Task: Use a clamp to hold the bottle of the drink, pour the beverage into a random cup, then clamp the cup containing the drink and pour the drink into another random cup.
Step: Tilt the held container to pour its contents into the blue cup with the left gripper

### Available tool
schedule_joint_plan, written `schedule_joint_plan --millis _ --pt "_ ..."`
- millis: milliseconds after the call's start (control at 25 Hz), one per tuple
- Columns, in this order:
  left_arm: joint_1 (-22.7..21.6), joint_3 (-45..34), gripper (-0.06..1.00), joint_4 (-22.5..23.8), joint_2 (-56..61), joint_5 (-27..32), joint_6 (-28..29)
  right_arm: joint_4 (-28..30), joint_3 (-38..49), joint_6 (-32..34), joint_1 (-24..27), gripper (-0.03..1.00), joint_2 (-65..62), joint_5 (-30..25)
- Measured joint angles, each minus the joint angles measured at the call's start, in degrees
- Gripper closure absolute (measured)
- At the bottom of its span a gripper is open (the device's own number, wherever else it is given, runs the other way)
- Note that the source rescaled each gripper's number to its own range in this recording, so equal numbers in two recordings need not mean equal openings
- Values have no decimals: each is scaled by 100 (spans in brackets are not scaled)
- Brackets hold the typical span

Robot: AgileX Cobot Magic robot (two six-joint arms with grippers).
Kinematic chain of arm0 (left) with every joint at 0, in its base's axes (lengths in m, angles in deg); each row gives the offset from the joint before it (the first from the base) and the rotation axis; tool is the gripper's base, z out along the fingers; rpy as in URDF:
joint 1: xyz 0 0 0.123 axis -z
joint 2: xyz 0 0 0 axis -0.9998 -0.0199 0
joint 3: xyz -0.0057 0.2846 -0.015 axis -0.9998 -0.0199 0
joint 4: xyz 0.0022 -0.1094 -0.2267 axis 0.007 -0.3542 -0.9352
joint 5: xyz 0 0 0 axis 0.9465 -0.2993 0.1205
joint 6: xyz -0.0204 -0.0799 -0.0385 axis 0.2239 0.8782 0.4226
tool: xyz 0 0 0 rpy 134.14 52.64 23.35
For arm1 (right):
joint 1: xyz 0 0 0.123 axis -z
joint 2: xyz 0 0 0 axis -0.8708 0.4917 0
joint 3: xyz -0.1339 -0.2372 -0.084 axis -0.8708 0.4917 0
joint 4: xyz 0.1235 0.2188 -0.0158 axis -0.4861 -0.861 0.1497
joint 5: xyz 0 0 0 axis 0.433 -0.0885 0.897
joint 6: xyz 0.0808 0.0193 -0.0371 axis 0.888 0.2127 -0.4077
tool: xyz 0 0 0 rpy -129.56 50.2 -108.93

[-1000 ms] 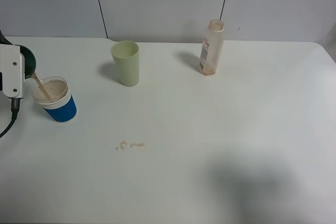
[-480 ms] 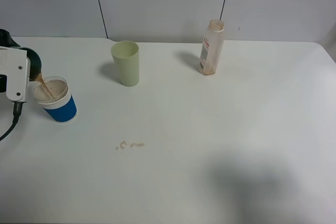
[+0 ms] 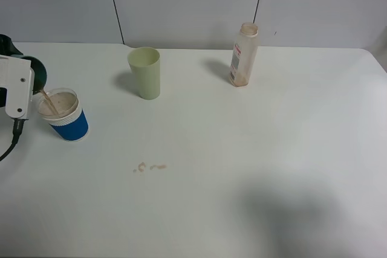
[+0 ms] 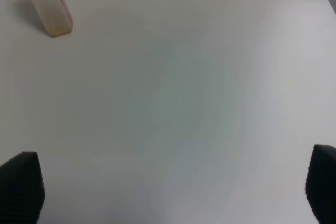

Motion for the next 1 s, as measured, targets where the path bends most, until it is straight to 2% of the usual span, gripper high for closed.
schedule_joint_plan --millis 1000 --pt "111 6 93 94 38 248 -369 0 0 0 0 -3 0 0"
